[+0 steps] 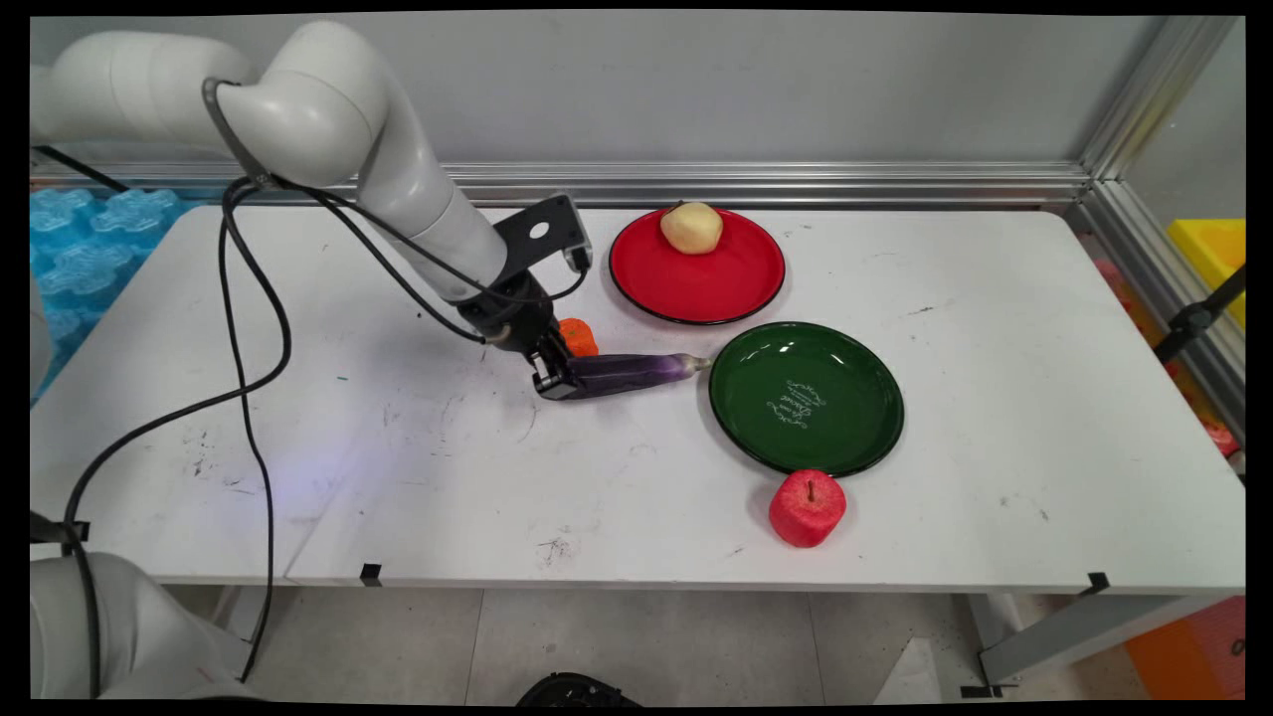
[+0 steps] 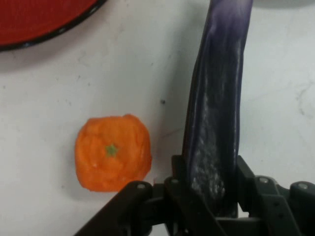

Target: Place the picked object on the table

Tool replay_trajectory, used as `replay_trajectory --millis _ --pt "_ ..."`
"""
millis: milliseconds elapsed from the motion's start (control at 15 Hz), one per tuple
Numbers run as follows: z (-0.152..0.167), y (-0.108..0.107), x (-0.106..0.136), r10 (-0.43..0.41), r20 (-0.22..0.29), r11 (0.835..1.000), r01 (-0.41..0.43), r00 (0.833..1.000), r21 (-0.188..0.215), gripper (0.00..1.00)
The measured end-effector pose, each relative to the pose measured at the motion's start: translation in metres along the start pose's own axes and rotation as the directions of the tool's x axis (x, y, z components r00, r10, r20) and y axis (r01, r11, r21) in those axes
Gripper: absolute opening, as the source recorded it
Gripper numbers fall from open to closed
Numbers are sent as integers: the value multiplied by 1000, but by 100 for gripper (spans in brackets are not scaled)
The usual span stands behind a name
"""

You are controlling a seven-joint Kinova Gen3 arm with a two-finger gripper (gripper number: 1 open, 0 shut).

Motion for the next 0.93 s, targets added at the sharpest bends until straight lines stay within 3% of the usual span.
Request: replay_trajectory --millis 533,600,933 --pt "11 -1 -18 -6 19 1000 6 1000 -5 0" --pt "12 -1 -20 -5 21 1000 6 1000 -6 100" --pt "11 -3 -24 -2 28 1000 3 1000 -11 100"
